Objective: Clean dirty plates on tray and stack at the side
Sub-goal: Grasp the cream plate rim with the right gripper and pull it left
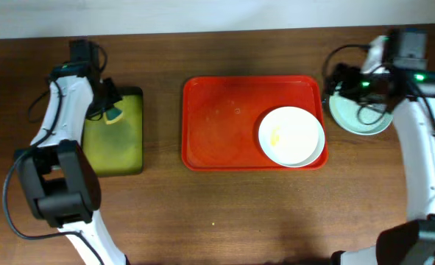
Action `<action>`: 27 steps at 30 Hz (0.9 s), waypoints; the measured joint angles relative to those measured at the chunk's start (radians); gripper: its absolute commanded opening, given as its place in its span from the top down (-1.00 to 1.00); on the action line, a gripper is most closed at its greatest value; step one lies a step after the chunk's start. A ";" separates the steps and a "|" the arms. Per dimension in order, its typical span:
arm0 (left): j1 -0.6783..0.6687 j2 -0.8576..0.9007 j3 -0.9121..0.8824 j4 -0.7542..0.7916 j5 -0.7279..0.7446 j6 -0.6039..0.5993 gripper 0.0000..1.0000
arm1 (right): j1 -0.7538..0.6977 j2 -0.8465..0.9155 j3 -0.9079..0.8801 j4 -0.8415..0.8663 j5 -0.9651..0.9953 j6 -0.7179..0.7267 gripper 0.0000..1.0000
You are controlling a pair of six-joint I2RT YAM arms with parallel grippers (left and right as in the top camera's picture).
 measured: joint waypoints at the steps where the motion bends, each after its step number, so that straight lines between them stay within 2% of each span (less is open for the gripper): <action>1: 0.023 0.000 -0.037 0.036 0.005 -0.002 1.00 | 0.043 0.014 0.000 -0.022 -0.011 0.002 -0.51; 2: 0.039 0.000 -0.081 0.065 0.019 -0.002 1.00 | 0.064 0.019 0.000 -0.024 -0.015 0.005 -0.78; 5: 0.034 0.000 -0.210 0.180 0.064 -0.002 1.00 | 0.096 0.021 0.000 -0.097 -0.007 0.022 -0.78; 7: 0.037 -0.001 -0.276 0.267 0.069 -0.002 1.00 | 0.096 0.021 -0.001 -0.179 0.082 0.087 -0.76; 9: 0.038 -0.010 -0.303 0.302 0.071 -0.002 1.00 | 0.096 0.021 -0.043 -0.187 0.130 0.153 -0.74; 11: 0.038 -0.014 -0.311 0.309 0.071 -0.002 1.00 | 0.096 0.019 -0.135 -0.129 0.149 0.217 -0.60; 12: 0.038 -0.015 -0.312 0.311 0.071 -0.002 1.00 | 0.096 0.023 -0.203 -0.088 0.156 0.237 -0.45; 13: 0.038 -0.015 -0.312 0.311 0.072 -0.002 1.00 | 0.096 0.022 -0.291 0.002 0.160 0.260 -0.18; 15: 0.038 -0.015 -0.313 0.311 0.071 -0.002 1.00 | 0.096 0.026 -0.404 0.068 0.166 0.293 -0.02; 18: 0.038 -0.016 -0.314 0.311 0.072 -0.002 1.00 | 0.096 0.029 -0.494 0.176 0.168 0.359 -0.02; 22: 0.038 -0.016 -0.314 0.311 0.071 -0.002 1.00 | 0.096 0.085 -0.508 0.228 0.179 0.410 -0.02; 27: 0.038 -0.016 -0.314 0.311 0.071 -0.002 1.00 | 0.099 0.178 -0.511 0.334 0.177 0.381 -0.01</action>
